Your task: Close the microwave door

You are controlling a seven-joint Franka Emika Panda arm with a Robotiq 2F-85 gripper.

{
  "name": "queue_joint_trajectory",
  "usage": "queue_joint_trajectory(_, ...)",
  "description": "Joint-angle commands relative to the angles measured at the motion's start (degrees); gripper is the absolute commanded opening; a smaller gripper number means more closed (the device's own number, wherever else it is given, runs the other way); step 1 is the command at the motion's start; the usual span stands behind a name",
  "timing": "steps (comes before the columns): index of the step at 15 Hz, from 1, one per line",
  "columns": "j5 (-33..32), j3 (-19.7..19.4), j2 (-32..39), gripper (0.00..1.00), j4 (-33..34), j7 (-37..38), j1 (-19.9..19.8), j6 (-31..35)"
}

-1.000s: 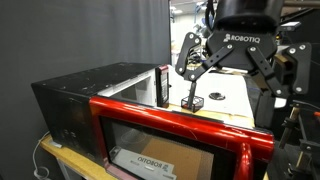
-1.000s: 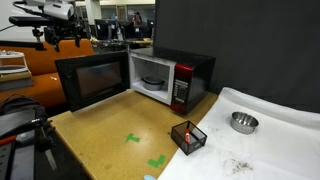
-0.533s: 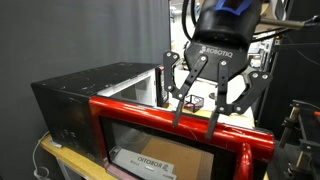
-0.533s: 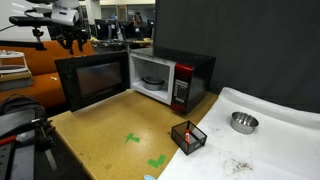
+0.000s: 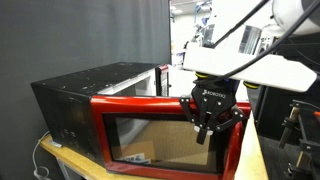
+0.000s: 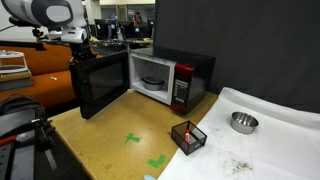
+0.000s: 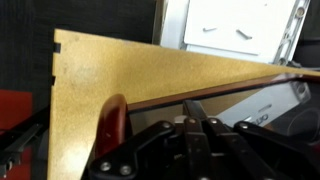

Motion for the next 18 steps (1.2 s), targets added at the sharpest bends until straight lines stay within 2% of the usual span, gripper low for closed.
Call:
queue_joint_trajectory(1,-16.4,-15.7,-0.8,0.0,-1.4,12.2,11.2,0.3)
queue_joint_trajectory(4,-31.8,-29.2,-0.5,0.0,3.1,26.4,22.8,-3.4)
queue_joint_trajectory(6,-36.2,-31.6,-0.6,0.0,5.4,32.1,26.3,-5.9)
queue_joint_trajectory(8,-36.3,-31.1,-1.2,0.0,6.1,34.6,28.2,-8.3)
queue_joint_trajectory(9,-37.5,-27.1,-1.7,0.0,6.1,36.7,24.6,-8.8)
queue_joint_trajectory(12,-34.3,-22.7,-2.3,0.0,5.0,37.6,21.0,-7.9)
queue_joint_trajectory(15,-27.9,-17.4,-3.1,0.0,3.0,35.7,14.0,-4.9)
queue_joint_trajectory(18,-25.3,-16.2,-3.0,0.0,1.3,38.8,9.1,-1.3)
